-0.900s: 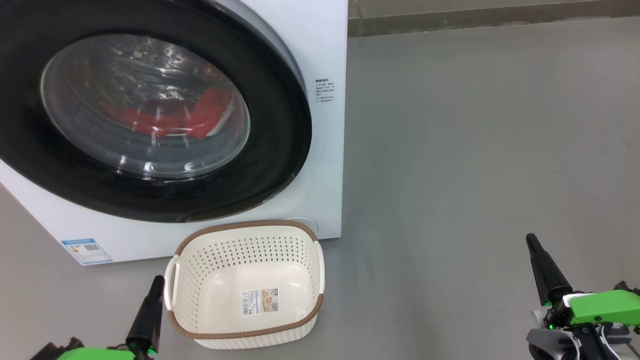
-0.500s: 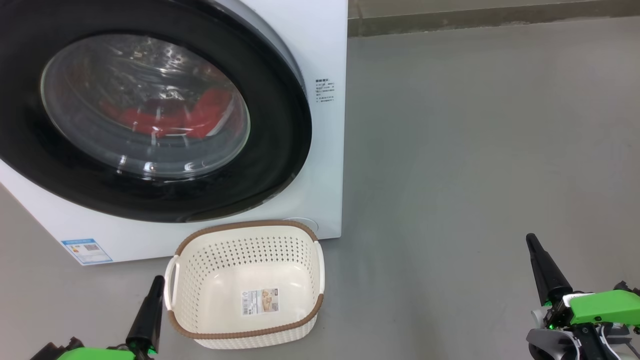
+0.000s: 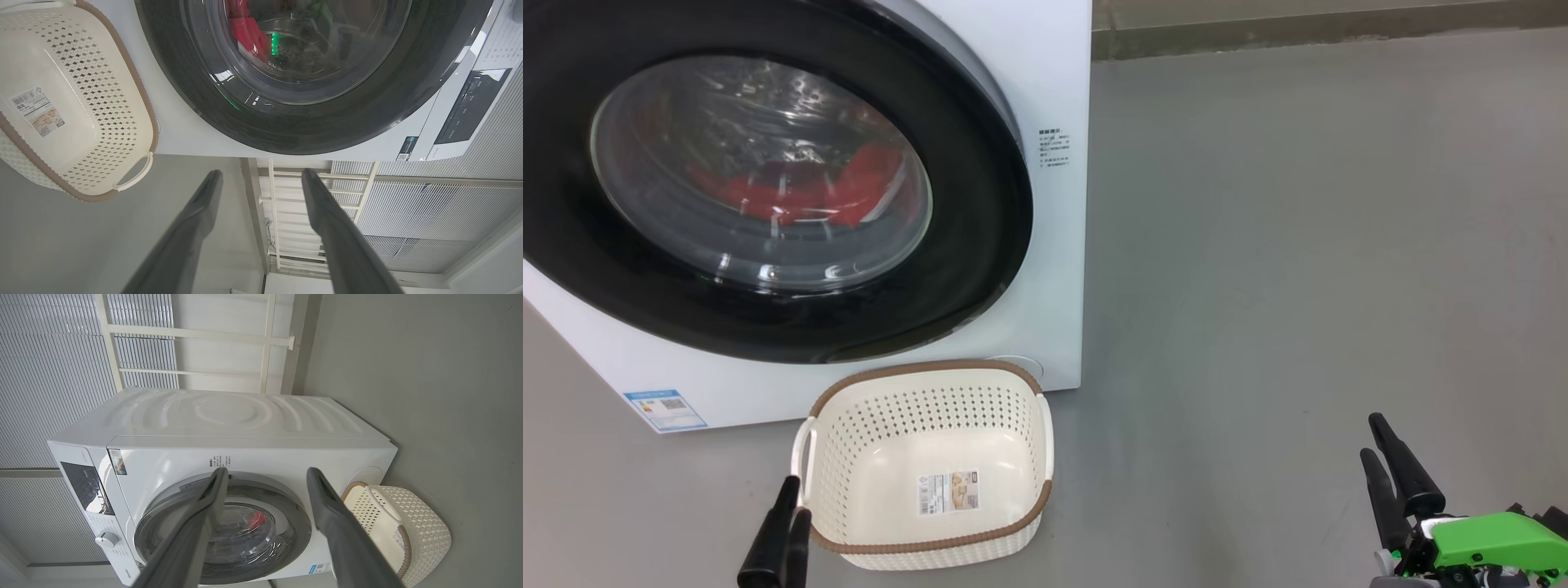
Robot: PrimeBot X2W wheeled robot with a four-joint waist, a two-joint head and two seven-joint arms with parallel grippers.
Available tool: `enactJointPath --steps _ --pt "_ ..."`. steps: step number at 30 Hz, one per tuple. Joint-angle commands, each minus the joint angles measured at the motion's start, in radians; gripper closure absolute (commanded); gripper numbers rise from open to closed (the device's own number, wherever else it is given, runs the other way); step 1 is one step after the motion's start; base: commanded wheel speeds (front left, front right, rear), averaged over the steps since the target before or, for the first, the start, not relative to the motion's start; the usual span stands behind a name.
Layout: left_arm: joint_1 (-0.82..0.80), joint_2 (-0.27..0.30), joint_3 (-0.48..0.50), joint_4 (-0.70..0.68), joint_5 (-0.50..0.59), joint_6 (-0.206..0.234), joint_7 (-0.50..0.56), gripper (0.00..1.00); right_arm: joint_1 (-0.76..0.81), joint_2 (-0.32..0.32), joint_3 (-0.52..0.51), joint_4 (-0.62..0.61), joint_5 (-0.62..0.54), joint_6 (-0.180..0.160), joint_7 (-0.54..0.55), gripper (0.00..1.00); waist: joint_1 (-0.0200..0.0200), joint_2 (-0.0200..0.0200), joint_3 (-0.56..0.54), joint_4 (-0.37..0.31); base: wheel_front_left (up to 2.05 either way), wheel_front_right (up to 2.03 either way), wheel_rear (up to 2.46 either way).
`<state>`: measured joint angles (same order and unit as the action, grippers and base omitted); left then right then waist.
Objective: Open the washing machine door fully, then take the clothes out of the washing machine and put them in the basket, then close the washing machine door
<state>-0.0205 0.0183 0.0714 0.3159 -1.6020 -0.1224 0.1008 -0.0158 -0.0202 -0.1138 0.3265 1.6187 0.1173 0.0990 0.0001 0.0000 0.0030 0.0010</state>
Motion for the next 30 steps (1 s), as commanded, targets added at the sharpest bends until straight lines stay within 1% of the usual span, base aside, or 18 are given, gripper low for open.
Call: enactJointPath --steps 1,6,11,18,30 --pt "-0.022 0.013 0.003 -0.034 0.011 0.0 -0.012 0.0 -0.025 -0.012 0.007 -0.028 -0.012 0.002 -0.01 0.0 0.0021 0.0 -0.001 0.001 0.0 0.0 0.0" --pt "-0.014 0.017 0.002 -0.045 0.047 -0.001 -0.027 0.0 -0.021 -0.019 0.023 -0.033 -0.042 0.002 -0.026 0.0 0.0 0.0 0.001 0.002 0.0 0.0 0.0" --pt "-0.009 0.018 0.003 -0.055 0.106 -0.001 -0.042 0.0 -0.019 -0.025 0.033 -0.036 -0.094 0.003 -0.041 0.0 -0.0001 0.0 0.002 0.003 0.0 0.0 0.0" --pt "-0.001 0.021 -0.005 -0.063 0.233 -0.002 -0.062 0.0 -0.013 -0.027 0.05 -0.037 -0.183 0.003 -0.061 0.0 -0.0001 0.0 0.004 0.004 0.0 0.0 0.0" --pt "0.012 0.017 0.002 -0.089 0.412 -0.002 -0.098 0.0 -0.004 -0.035 0.084 -0.039 -0.341 0.005 -0.097 0.0 -0.0001 0.0 0.006 0.007 0.0 0.0 0.0"
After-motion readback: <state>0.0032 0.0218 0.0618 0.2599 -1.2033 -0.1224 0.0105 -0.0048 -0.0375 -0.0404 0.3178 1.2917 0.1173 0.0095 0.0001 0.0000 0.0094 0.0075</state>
